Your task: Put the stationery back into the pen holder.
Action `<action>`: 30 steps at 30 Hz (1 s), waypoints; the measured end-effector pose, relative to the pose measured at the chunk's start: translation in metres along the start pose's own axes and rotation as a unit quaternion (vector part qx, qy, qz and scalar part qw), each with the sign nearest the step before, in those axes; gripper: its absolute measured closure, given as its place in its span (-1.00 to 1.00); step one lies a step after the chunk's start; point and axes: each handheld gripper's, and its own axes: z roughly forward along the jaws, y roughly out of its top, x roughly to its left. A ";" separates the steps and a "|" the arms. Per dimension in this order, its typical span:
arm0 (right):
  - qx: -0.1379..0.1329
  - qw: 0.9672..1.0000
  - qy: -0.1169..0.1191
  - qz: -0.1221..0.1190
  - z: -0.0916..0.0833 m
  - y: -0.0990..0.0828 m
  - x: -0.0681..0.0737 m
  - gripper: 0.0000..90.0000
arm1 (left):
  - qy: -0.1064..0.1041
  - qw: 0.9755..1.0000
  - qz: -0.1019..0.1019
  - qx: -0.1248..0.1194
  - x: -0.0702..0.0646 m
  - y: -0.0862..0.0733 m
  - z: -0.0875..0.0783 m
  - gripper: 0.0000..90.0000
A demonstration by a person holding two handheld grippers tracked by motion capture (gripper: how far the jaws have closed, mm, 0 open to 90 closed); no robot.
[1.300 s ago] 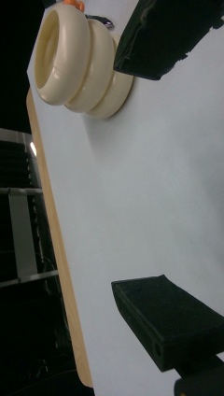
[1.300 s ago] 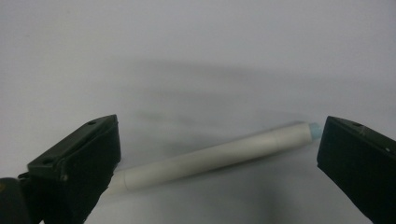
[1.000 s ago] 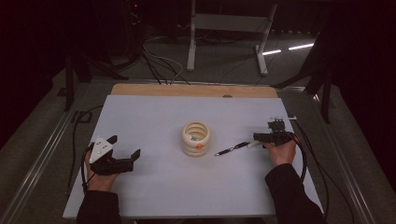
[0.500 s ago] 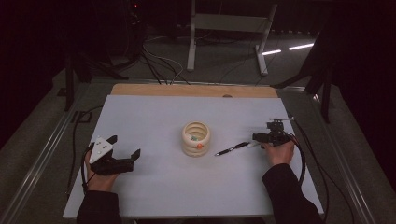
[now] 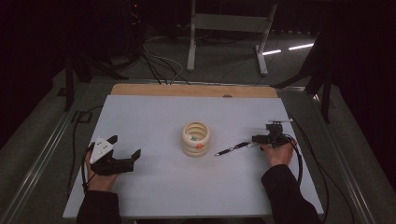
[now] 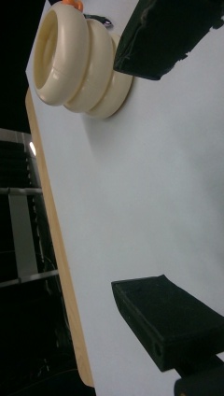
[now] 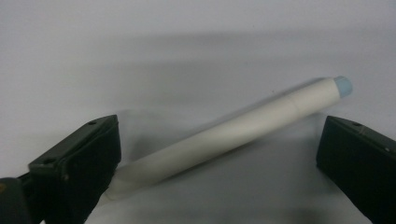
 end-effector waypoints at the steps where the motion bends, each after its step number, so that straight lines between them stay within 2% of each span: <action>1: 0.002 1.000 -0.012 -0.002 0.000 0.000 0.002 -0.86 | 0.000 1.000 0.000 0.000 0.000 0.000 0.000 -1.00; 2: 0.003 1.000 -0.022 -0.009 0.000 0.001 0.004 -0.80 | 0.000 1.000 0.000 0.000 0.000 0.000 0.000 -1.00; 4: 0.004 1.000 -0.017 -0.013 -0.003 0.002 0.006 -0.54 | -0.001 1.000 0.000 0.000 0.000 0.000 0.000 -1.00; 6: 0.003 1.000 -0.008 -0.027 -0.006 0.004 0.010 -0.07 | 0.000 1.000 0.001 0.001 -0.001 0.000 0.000 -1.00; 7: 0.001 0.999 -0.003 -0.035 -0.008 0.004 0.012 0.27 | 0.000 1.000 0.000 0.000 -0.001 0.000 0.000 -1.00; 8: 0.000 0.999 0.001 -0.039 -0.009 0.005 0.013 0.48 | 0.000 1.000 0.000 0.000 -0.001 0.000 0.000 -1.00; 11: 0.006 0.999 0.005 -0.049 -0.009 0.007 0.011 0.75 | 0.000 1.000 0.000 0.000 -0.001 0.000 0.000 -1.00; 19: 0.015 0.998 0.014 -0.067 -0.010 0.010 0.008 0.76 | 0.001 1.000 -0.001 0.001 0.000 0.000 0.000 -1.00; 30: -0.017 0.997 0.030 -0.069 -0.023 0.010 0.003 0.76 | 0.000 1.000 -0.001 0.003 -0.001 -0.001 0.001 -1.00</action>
